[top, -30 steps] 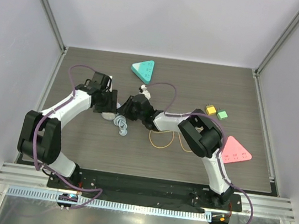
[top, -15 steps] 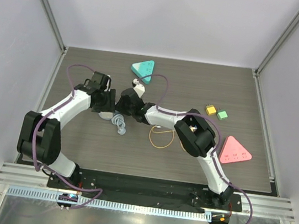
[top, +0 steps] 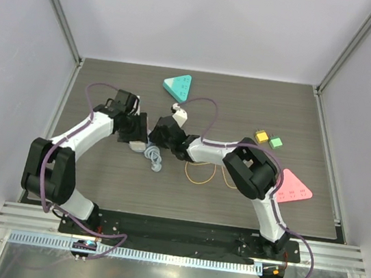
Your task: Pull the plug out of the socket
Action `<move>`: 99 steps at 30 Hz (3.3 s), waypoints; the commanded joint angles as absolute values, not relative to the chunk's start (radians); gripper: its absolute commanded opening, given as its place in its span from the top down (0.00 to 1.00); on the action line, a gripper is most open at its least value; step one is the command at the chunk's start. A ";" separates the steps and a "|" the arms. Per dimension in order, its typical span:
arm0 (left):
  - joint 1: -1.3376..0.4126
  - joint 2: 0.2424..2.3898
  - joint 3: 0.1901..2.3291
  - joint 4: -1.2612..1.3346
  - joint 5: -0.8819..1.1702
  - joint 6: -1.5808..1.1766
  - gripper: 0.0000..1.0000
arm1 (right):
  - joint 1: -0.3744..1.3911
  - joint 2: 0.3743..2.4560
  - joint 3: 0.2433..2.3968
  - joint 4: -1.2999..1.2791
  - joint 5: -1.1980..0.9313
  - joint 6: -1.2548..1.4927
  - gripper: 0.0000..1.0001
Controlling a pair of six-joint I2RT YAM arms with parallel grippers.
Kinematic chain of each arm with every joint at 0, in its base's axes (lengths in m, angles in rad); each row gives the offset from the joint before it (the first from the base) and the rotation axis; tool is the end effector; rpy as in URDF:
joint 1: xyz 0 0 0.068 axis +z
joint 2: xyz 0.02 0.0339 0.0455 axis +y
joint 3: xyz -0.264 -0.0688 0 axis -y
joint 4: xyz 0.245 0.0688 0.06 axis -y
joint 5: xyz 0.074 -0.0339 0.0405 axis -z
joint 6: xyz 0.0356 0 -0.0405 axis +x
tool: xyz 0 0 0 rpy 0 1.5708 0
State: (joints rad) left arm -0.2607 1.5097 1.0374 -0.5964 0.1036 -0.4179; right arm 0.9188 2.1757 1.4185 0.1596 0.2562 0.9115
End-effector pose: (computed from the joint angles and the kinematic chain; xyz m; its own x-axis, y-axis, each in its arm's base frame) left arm 0.2909 -0.0814 0.2231 -0.8976 -0.1783 -0.4031 -0.0655 0.9583 -0.2782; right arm 0.2978 0.3753 0.1450 -0.7164 0.3216 -0.6191 -0.1233 0.8151 0.5661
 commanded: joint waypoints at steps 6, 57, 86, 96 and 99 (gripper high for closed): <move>-0.302 1.485 1.085 -0.517 0.399 -0.476 0.73 | 0.934 2.062 1.345 0.006 0.276 0.828 0.50; -0.428 1.542 1.130 -0.632 0.132 -0.414 0.25 | 0.796 1.752 0.816 0.607 -0.028 0.940 0.33; -0.431 1.414 1.104 -0.611 0.037 -0.374 1.00 | 0.735 2.097 0.819 1.120 -0.253 1.163 0.47; -0.431 1.413 1.097 -0.591 0.049 -0.380 1.00 | 0.733 2.120 0.818 1.170 -0.301 1.173 0.46; -0.431 1.445 1.101 -0.609 0.046 -0.383 0.99 | 0.733 2.112 0.798 1.167 -0.276 1.180 0.46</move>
